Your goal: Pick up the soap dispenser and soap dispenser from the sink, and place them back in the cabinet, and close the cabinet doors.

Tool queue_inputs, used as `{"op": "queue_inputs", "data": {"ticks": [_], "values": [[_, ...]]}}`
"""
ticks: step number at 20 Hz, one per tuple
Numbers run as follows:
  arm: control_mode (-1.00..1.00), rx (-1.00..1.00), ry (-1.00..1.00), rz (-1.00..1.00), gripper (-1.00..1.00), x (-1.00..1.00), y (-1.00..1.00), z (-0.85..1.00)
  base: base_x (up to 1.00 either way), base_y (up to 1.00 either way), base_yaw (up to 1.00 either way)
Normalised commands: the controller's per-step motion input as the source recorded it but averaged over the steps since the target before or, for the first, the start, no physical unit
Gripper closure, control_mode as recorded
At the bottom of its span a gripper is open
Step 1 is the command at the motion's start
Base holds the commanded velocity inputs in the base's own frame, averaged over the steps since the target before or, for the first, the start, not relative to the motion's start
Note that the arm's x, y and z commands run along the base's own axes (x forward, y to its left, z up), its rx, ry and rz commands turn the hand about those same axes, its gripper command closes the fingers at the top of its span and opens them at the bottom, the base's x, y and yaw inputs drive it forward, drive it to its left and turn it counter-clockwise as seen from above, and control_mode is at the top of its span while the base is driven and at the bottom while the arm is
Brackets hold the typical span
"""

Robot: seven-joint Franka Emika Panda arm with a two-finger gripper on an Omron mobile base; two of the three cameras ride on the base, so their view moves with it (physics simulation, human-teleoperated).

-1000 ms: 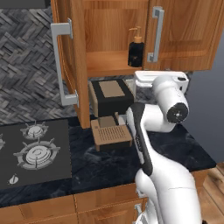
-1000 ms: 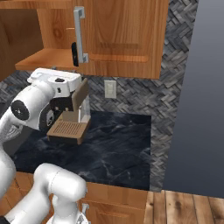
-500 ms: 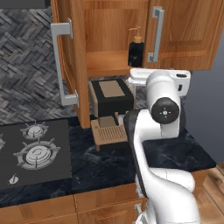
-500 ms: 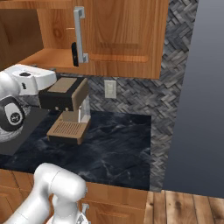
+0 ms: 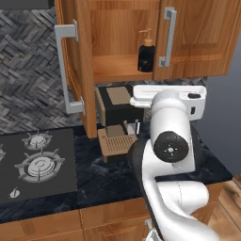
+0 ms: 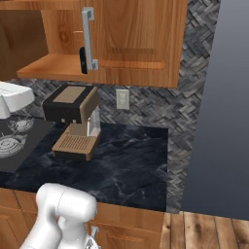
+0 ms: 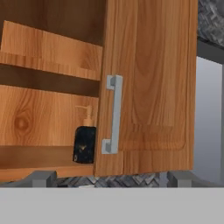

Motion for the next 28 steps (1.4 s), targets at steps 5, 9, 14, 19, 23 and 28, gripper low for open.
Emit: {"op": "queue_inputs", "data": {"ticks": [5, 9, 14, 19, 23, 28], "values": [[-1.00, 0.00, -0.01, 0.00, -1.00, -0.64, 0.11, 0.01, 0.00, 0.00, 0.00], [-1.00, 0.00, 0.00, 0.00, -1.00, -0.82, 0.15, 0.00, 0.00, 0.00, 0.00], [-1.00, -0.02, -0.03, 0.00, -1.00, -0.75, 0.32, 0.00, 0.00, 0.00, 0.00], [-1.00, -0.02, -0.05, 0.00, -1.00, -0.51, 0.51, -0.05, 0.00, 0.00, 0.00], [-1.00, -0.01, 0.00, 0.00, -1.00, -0.33, 0.54, -0.05, 0.00, 0.00, 0.00], [-1.00, -0.01, 0.00, 0.00, -1.00, -0.15, 0.55, -0.08, 0.00, 0.00, 0.00]]}}
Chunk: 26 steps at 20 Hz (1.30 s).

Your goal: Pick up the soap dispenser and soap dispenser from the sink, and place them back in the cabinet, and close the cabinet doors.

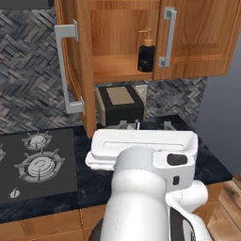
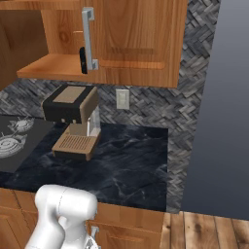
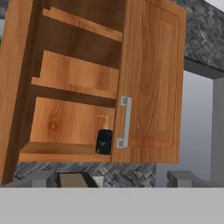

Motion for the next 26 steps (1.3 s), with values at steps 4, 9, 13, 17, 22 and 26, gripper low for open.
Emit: {"op": "queue_inputs", "data": {"ticks": [4, 9, 13, 17, 22, 26], "values": [[-1.00, -0.03, 0.00, 0.00, -1.00, 0.00, 0.59, -0.11, 0.00, 0.00, 0.00], [-1.00, -0.02, 0.00, 0.00, -1.00, 0.00, 0.60, -0.21, 0.00, 0.00, 0.00], [-1.00, -0.01, 0.00, 0.00, -1.00, 0.15, 0.52, -0.22, 0.00, 0.00, 0.00], [-1.00, 0.00, 0.00, 0.00, -1.00, 0.42, 0.32, -0.12, 0.00, 0.00, 0.00], [-1.00, -0.01, 0.00, 0.00, -1.00, 0.44, 0.38, -0.16, 0.00, 0.00, 0.00], [-1.00, -0.01, 0.00, 0.00, -1.00, 0.31, 0.44, -0.29, 0.00, 0.00, 0.00]]}}
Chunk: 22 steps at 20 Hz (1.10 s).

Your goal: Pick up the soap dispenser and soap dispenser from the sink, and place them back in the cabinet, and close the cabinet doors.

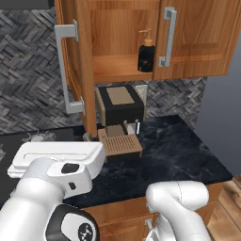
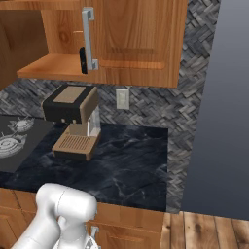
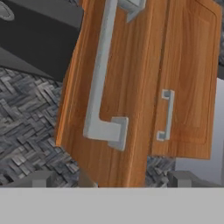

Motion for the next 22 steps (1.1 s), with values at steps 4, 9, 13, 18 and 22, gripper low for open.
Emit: {"op": "queue_inputs", "data": {"ticks": [4, 9, 13, 18, 22], "values": [[-1.00, 0.00, 0.00, -0.01, -1.00, 0.49, 0.32, -0.13, 0.00, 0.00, 0.00], [-1.00, 0.00, 0.00, -0.03, -1.00, 0.51, 0.16, -0.08, 0.00, 0.00, 0.00], [-1.00, 0.00, 0.00, -0.03, -1.00, 0.38, 0.18, -0.22, 0.00, 0.00, 0.00], [-1.00, 0.00, 0.00, -0.04, -1.00, 0.37, 0.22, -0.27, 0.00, 0.00, 0.00], [-1.00, 0.00, 0.00, -0.04, -1.00, 0.29, 0.14, -0.05, 0.00, 0.00, 0.00]]}}
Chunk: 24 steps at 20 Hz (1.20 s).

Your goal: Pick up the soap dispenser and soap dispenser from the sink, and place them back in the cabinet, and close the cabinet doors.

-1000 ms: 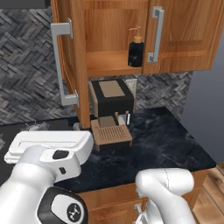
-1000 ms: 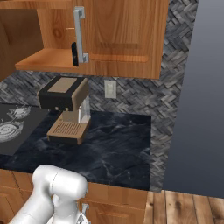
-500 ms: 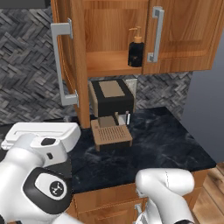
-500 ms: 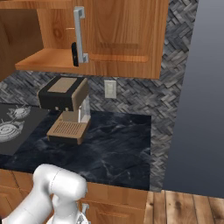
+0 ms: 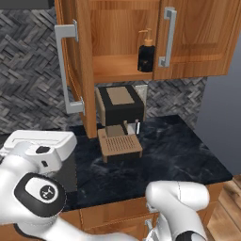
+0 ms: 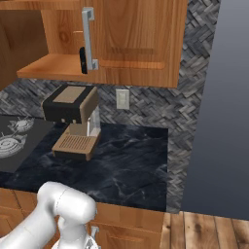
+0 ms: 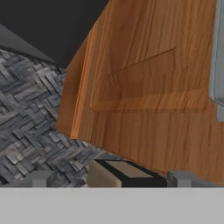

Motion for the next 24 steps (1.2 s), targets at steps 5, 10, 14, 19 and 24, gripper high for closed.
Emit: {"op": "queue_inputs", "data": {"ticks": [5, 10, 14, 19, 24], "values": [[-1.00, 0.00, 0.00, -0.07, -1.00, 0.11, 0.03, 0.00, 0.00, 0.00, 0.00], [-1.00, 0.00, -0.02, -0.14, -1.00, 0.00, 0.00, 0.00, 0.00, 0.00, 0.00], [-1.00, 0.00, -0.02, -0.17, -1.00, 0.00, 0.00, 0.00, 0.00, 0.00, 0.00], [-1.00, 0.00, 0.00, -0.13, -1.00, 0.00, -0.02, 0.01, 0.00, 0.00, 0.00], [-1.00, 0.00, 0.00, -0.08, -1.00, 0.00, -0.11, 0.06, 0.00, 0.00, 0.00]]}}
